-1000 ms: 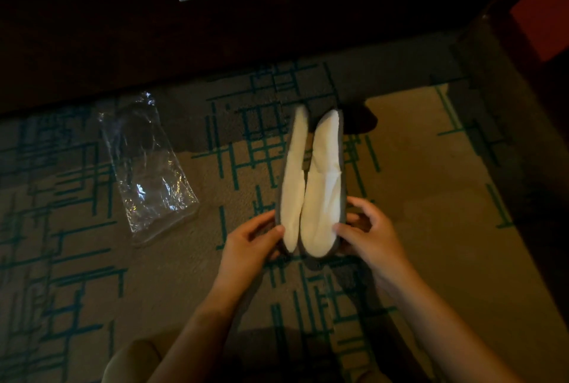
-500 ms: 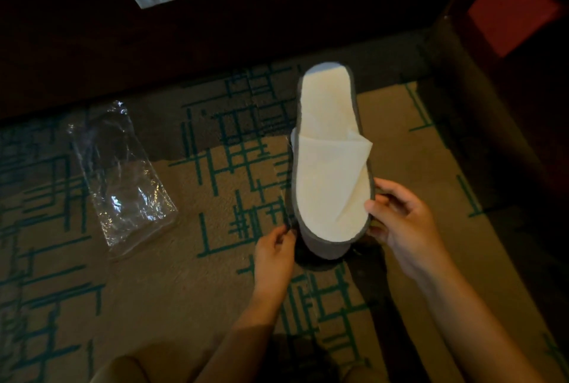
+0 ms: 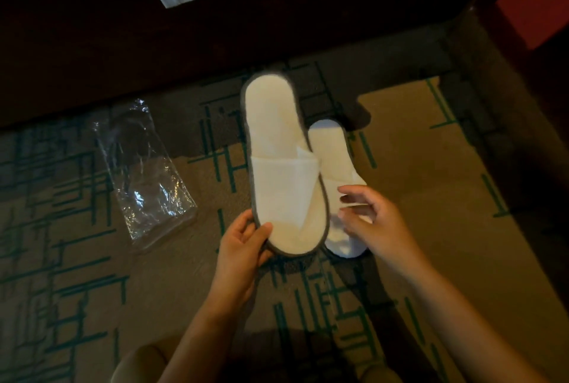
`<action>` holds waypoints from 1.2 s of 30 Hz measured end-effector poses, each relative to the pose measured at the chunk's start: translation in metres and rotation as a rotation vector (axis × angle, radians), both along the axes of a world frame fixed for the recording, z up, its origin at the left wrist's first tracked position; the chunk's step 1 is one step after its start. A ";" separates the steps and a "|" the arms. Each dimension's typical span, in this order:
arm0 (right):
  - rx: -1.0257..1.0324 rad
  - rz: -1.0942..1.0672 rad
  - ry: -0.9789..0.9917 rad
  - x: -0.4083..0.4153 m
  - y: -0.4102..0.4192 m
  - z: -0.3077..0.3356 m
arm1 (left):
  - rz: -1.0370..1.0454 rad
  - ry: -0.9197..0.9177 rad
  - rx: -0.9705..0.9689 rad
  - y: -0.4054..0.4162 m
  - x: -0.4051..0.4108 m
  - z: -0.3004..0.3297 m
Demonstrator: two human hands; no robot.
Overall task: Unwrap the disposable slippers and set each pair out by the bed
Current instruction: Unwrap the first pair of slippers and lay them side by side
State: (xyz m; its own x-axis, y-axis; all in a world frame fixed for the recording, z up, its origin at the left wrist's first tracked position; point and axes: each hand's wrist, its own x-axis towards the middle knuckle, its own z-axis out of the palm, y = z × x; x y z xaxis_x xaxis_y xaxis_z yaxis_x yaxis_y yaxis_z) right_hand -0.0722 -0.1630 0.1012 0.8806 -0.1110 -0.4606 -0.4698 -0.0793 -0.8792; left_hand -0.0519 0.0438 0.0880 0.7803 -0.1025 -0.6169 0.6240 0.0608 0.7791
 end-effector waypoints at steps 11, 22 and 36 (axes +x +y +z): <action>-0.975 0.713 -0.104 -0.037 -0.012 -0.056 | -0.296 -0.206 0.884 0.021 -0.029 -0.025; -1.043 0.882 -0.189 -0.030 -0.021 -0.067 | -0.971 -0.640 1.053 0.028 -0.037 -0.063; -1.062 0.898 -0.242 -0.020 -0.027 -0.061 | -0.860 -0.719 1.040 0.024 -0.029 -0.065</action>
State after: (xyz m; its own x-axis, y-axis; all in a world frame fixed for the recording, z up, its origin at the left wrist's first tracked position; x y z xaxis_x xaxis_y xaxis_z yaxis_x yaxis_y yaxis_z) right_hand -0.0920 -0.1901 0.0405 0.8803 0.3284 -0.3424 0.2458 -0.9330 -0.2629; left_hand -0.0811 0.0680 0.0234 0.8681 -0.4409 -0.2281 -0.3336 -0.8584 0.3897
